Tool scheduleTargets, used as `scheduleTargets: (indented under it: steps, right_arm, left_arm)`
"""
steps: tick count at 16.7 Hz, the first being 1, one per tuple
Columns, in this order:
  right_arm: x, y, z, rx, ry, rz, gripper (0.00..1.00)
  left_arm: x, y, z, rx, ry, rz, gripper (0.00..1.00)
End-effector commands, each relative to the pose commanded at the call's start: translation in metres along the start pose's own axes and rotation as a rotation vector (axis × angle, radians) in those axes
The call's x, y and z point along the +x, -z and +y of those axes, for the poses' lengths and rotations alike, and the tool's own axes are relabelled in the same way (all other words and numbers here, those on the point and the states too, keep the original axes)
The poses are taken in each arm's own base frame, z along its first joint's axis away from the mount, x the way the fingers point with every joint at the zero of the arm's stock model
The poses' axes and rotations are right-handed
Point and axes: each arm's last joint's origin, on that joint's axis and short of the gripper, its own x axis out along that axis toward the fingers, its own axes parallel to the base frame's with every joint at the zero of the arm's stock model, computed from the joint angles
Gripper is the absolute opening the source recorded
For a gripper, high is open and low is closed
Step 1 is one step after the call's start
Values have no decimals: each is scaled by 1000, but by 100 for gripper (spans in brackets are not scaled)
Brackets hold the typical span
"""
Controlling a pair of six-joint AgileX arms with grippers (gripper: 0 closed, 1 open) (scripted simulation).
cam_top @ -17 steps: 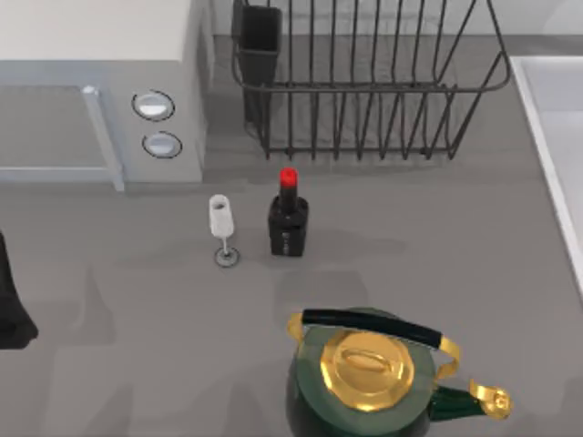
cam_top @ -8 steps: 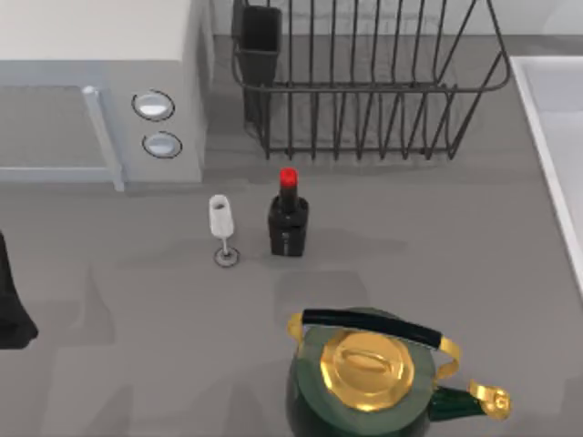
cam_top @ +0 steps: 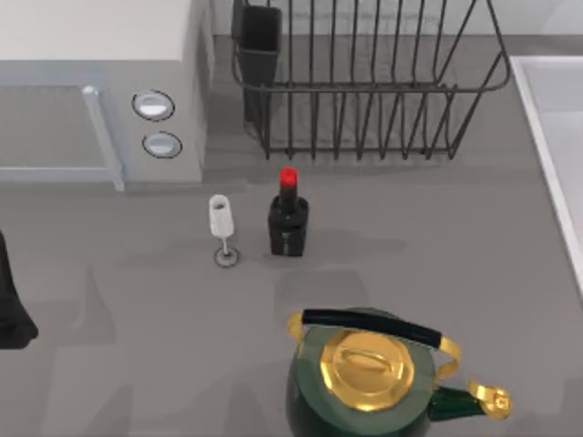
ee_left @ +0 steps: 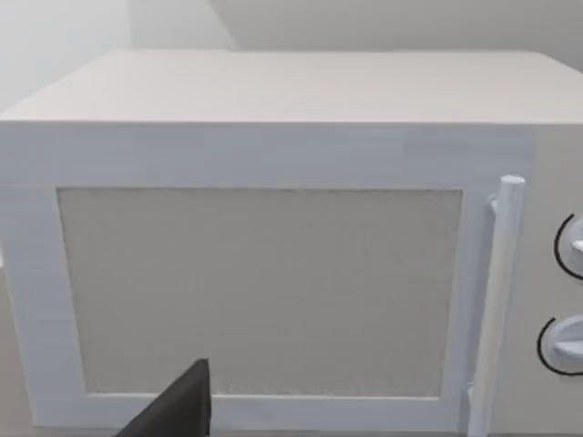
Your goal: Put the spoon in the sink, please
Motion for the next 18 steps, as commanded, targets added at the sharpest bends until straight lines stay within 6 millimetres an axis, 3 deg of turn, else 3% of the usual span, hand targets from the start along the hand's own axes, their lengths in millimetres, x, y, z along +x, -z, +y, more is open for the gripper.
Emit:
scheduleTargets:
  steps: [4, 12, 18]
  right_arm:
    - [-17, -6, 2, -3, -3, -7, 0]
    - [-97, -5, 0, 1, 2, 5, 0]
    - [-99, -6, 1, 1, 2, 8, 0]
  left_arm:
    - [0, 0, 0, 0, 0, 0, 100]
    - [0, 0, 0, 0, 0, 0, 100]
    - [0, 0, 0, 0, 0, 0, 100]
